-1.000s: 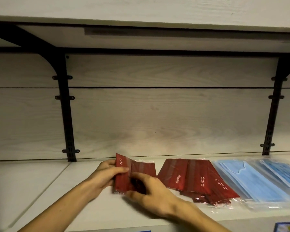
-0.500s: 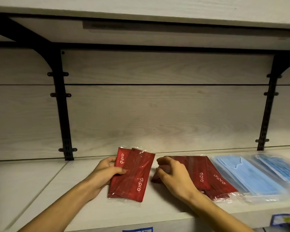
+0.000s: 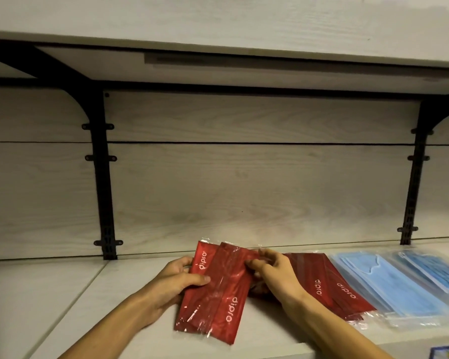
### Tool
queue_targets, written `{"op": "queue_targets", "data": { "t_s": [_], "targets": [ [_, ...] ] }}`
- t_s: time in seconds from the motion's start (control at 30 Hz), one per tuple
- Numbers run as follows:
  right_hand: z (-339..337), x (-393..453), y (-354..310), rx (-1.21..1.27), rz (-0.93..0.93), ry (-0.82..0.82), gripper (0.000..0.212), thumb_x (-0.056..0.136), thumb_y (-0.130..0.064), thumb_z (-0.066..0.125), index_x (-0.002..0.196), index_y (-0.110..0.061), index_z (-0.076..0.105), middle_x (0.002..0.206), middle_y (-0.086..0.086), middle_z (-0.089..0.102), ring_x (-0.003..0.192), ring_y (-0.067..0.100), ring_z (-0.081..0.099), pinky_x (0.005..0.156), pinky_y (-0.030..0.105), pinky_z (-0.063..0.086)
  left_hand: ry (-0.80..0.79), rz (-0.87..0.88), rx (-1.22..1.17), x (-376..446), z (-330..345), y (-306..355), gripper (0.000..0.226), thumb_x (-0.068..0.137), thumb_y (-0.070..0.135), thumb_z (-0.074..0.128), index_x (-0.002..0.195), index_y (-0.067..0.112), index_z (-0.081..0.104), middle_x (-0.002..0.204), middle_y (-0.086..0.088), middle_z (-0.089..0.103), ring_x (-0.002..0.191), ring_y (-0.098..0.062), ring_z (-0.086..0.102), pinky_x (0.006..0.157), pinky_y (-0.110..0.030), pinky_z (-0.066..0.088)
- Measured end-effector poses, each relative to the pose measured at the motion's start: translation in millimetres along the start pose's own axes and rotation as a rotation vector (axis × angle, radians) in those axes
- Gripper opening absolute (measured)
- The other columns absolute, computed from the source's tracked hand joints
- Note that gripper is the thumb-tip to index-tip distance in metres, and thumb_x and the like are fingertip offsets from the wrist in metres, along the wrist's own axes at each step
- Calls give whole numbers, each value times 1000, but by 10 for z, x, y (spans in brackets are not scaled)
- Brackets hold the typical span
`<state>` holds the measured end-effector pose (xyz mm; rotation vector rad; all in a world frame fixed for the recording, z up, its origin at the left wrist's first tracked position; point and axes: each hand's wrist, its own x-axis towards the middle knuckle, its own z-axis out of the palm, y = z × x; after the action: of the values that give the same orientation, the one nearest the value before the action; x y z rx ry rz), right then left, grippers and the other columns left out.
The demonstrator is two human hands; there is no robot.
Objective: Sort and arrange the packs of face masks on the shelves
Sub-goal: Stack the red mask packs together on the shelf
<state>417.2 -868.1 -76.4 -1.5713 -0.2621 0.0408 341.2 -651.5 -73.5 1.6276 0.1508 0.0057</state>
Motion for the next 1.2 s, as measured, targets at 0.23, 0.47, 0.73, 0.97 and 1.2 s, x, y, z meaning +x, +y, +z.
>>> {"op": "queue_targets", "data": {
  "t_s": [0.23, 0.47, 0.73, 0.97, 1.2],
  "targets": [
    [-104, -43, 5, 86, 29, 76, 10, 92, -1, 66, 102, -2, 63, 67, 14, 63, 51, 24, 64, 48, 36, 55, -14, -41, -77, -22, 28, 66, 45, 92, 39, 66, 126, 9, 61, 114, -17, 74, 108, -36, 70, 105, -52, 49],
    [-110, -105, -44, 257, 100, 106, 7, 93, 2, 62, 93, -2, 55, 79, 30, 70, 49, 26, 65, 44, 31, 54, 70, -84, -352, -21, -52, 98, 61, 83, 49, 66, 128, 7, 62, 115, -19, 73, 108, -35, 69, 95, -47, 53],
    [-49, -142, 108, -442, -204, 250, 43, 81, -57, 66, 73, -16, 58, 65, -4, 71, 61, 14, 67, 67, 43, 57, 112, -59, -515, 1, -89, 47, 47, 74, -13, 63, 121, -12, 61, 118, -27, 69, 104, -37, 67, 86, -40, 58],
    [-125, -321, -110, -799, -320, 143, 69, 83, -80, 46, 59, -18, 63, 49, -10, 60, 54, 8, 59, 60, 26, 47, 205, -67, -480, 22, -89, 51, 34, 88, 2, 61, 121, 2, 66, 114, -19, 73, 114, -34, 65, 105, -48, 48],
    [-540, -284, 7, -1266, -299, -146, 72, 74, -84, 47, 123, -34, 61, 124, -12, 60, 121, 15, 54, 101, 36, 44, 383, -83, -391, 55, -25, 93, 32, 90, 30, 69, 115, 10, 70, 101, -20, 76, 96, -40, 72, 89, -55, 56]
  ]
}}
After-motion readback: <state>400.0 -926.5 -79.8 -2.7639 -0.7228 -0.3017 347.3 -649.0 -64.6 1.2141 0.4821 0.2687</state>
